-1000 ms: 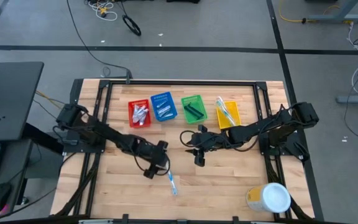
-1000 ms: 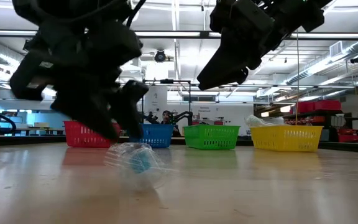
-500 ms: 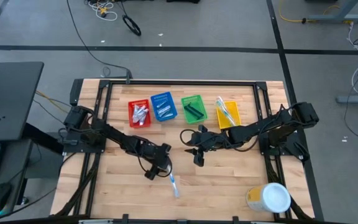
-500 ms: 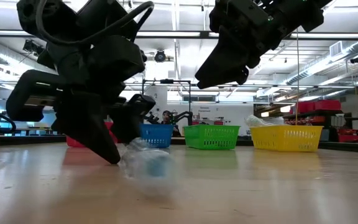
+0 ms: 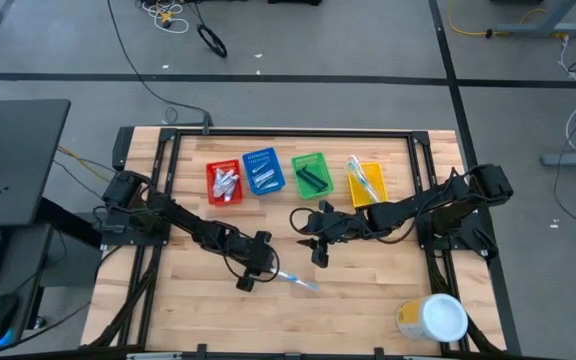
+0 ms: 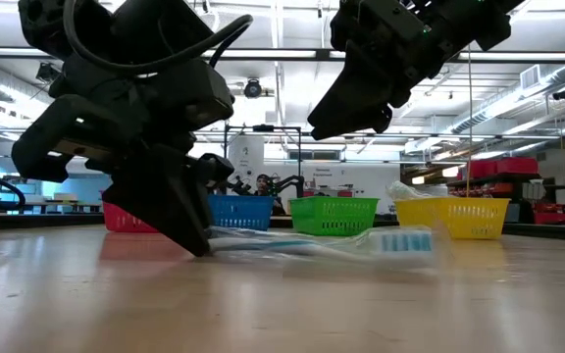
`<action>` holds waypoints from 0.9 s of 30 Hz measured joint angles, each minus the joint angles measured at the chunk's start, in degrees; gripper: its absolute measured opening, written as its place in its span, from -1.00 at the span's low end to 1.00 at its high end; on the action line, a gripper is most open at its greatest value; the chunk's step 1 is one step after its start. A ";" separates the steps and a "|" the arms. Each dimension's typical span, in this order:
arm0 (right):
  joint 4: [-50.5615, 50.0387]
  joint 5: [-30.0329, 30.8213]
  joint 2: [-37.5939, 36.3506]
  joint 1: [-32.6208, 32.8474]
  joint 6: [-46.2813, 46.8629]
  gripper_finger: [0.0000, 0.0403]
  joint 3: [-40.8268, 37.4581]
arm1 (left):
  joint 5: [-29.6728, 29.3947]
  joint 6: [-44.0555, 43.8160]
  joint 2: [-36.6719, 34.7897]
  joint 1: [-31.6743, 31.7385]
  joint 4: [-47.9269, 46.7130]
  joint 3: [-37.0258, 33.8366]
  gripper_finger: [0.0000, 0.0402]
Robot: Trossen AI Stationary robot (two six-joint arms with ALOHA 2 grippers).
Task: Pick & Place Travel size toiletries
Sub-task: Put the toothbrush into the yellow bin
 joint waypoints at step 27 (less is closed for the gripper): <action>-11.12 -4.48 0.00 0.66 -2.09 -0.16 0.00 | -18.25 2.02 0.24 2.22 17.52 -0.22 -0.84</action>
